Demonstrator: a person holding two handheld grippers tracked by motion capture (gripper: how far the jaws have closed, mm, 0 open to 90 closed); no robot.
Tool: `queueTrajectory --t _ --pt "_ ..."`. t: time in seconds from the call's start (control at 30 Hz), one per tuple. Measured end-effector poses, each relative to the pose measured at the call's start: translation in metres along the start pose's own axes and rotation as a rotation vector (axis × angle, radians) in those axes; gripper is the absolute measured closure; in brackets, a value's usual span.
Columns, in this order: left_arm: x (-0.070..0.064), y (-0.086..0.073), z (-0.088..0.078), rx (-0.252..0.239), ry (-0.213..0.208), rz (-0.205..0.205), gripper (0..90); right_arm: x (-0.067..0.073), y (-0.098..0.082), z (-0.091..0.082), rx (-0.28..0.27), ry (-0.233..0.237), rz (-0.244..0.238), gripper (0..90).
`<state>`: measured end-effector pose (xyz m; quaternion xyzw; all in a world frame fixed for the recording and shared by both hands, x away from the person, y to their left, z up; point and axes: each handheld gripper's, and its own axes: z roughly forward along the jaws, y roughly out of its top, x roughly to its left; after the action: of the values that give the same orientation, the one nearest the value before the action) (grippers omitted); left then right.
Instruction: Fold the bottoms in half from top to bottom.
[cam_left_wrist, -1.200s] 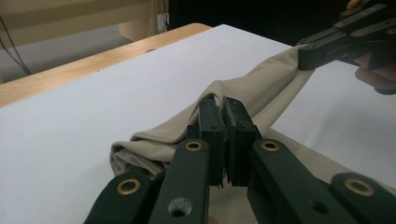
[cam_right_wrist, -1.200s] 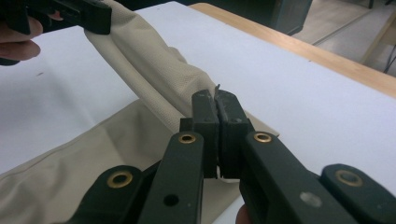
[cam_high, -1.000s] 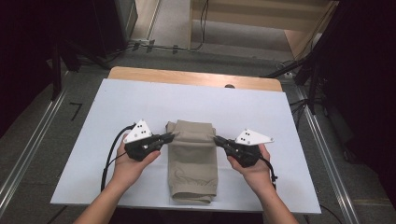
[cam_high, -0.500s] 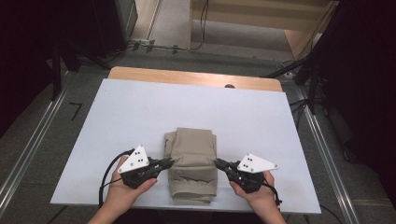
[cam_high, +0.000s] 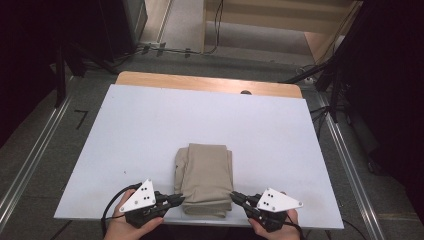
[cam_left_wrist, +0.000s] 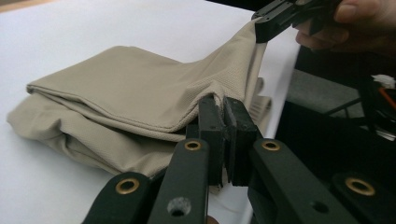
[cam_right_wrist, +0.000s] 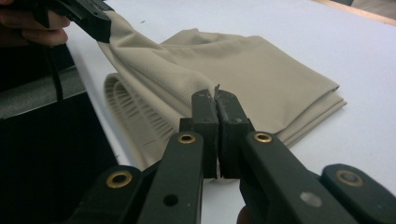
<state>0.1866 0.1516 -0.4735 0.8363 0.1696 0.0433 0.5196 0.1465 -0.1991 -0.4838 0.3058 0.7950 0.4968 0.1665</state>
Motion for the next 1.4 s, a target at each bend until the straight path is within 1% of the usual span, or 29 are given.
queueTrajectory --t 0.03,0.07,0.1,0.13,0.17,0.2,0.23,0.27,0.3,0.33,0.37,0.4,0.43,0.47,0.5,0.53,0.6,0.67,0.73,0.83,0.87,0.93,1.0,1.07,1.13,1.17,1.2,1.27,1.4 --pt "-0.001 -0.001 0.000 0.019 -0.024 -0.001 87.6 0.002 -0.002 -0.002 0.001 0.007 0.010 85.8" --pt "-0.002 -0.001 0.000 0.043 -0.055 -0.005 85.4 0.003 -0.004 -0.003 0.003 0.038 0.022 84.3" --pt "-0.003 -0.001 0.000 0.060 -0.086 0.002 78.4 0.004 -0.006 -0.005 0.000 0.081 0.028 78.3" --pt "-0.005 -0.001 -0.001 0.062 -0.100 0.009 67.1 0.005 -0.007 -0.006 0.007 0.096 0.019 69.3" --pt "-0.006 -0.001 -0.003 0.056 -0.095 0.010 59.3 0.007 -0.007 -0.008 0.016 0.090 0.008 61.3" --pt "-0.006 0.001 -0.005 0.036 -0.093 0.001 52.7 0.008 -0.007 -0.010 0.011 0.096 0.012 55.3" --pt "-0.005 0.003 -0.006 0.007 -0.095 -0.014 47.4 0.008 -0.006 -0.012 -0.005 0.106 0.020 53.0" --pt "-0.003 0.005 -0.008 -0.026 -0.096 -0.028 45.6 0.008 -0.004 -0.014 -0.028 0.116 0.033 52.1" --pt "-0.001 0.007 -0.009 -0.055 -0.101 -0.047 45.7 0.008 -0.002 -0.015 -0.049 0.121 0.051 52.0" --pt "0.001 0.009 -0.009 -0.079 -0.105 -0.056 48.4 0.008 0.001 -0.014 -0.067 0.127 0.060 52.3" --pt "0.002 0.011 -0.007 -0.099 -0.098 -0.061 54.7 0.008 0.003 -0.012 -0.076 0.129 0.074 56.0" --pt "0.003 0.012 -0.004 -0.101 -0.100 -0.070 61.5 0.008 0.006 -0.009 -0.075 0.119 0.079 60.6" --pt "0.003 0.013 0.000 -0.088 -0.099 -0.073 71.4 0.009 0.008 -0.004 -0.060 0.094 0.085 66.3" --pt "0.004 0.013 0.006 -0.057 -0.082 -0.071 78.9 0.010 0.009 0.003 -0.037 0.074 0.096 71.7" --pt "0.003 0.012 0.013 -0.017 -0.061 -0.071 84.3 0.011 0.009 0.011 -0.017 0.060 0.101 76.4" --pt "0.002 0.009 0.018 0.018 -0.052 -0.067 88.2 0.013 0.008 0.018 0.007 0.050 0.100 82.7" --pt "0.000 0.002 0.025 0.072 -0.062 -0.073 90.0 0.015 0.003 0.030 0.056 0.062 0.100 87.8" --pt "-0.004 -0.006 0.026 0.118 -0.062 -0.063 90.0 0.019 -0.003 0.036 0.101 0.066 0.084 88.0" --pt "-0.006 -0.012 0.025 0.154 -0.059 -0.074 90.0 0.023 -0.010 0.038 0.135 0.077 0.067 88.0" --pt "-0.006 -0.019 0.027 0.205 -0.056 -0.069 87.7 0.027 -0.019 0.038 0.170 0.091 0.059 88.0" --pt "-0.005 -0.020 0.028 0.208 -0.062 -0.068 87.3 0.027 -0.021 0.037 0.177 0.099 0.069 88.0" --pt "-0.004 -0.021 0.029 0.204 -0.075 -0.094 87.2 0.027 -0.024 0.038 0.187 0.102 0.079 88.0" --pt "-0.004 -0.020 0.028 0.199 -0.090 -0.089 84.1 0.027 -0.023 0.037 0.184 0.109 0.079 86.7" --pt "-0.006 -0.017 0.025 0.181 -0.107 -0.077 75.4 0.028 -0.020 0.035 0.167 0.132 0.068 77.3" --pt "-0.006 -0.010 0.021 0.150 -0.107 -0.069 65.3 0.028 -0.015 0.030 0.136 0.141 0.049 65.4" --pt "-0.005 -0.006 0.019 0.132 -0.106 -0.071 60.4 0.027 -0.012 0.029 0.127 0.136 0.041 60.1" --pt "-0.002 -0.002 0.017 0.113 -0.099 -0.076 57.0 0.025 -0.008 0.027 0.117 0.129 0.026 55.3" --pt "0.006 0.006 0.015 0.084 -0.083 -0.078 49.2 0.019 -0.001 0.025 0.093 0.111 0.029 47.2" --pt "0.027 0.020 0.012 0.049 -0.037 -0.096 44.6 0.000 0.013 0.025 0.054 0.071 0.049 39.6"
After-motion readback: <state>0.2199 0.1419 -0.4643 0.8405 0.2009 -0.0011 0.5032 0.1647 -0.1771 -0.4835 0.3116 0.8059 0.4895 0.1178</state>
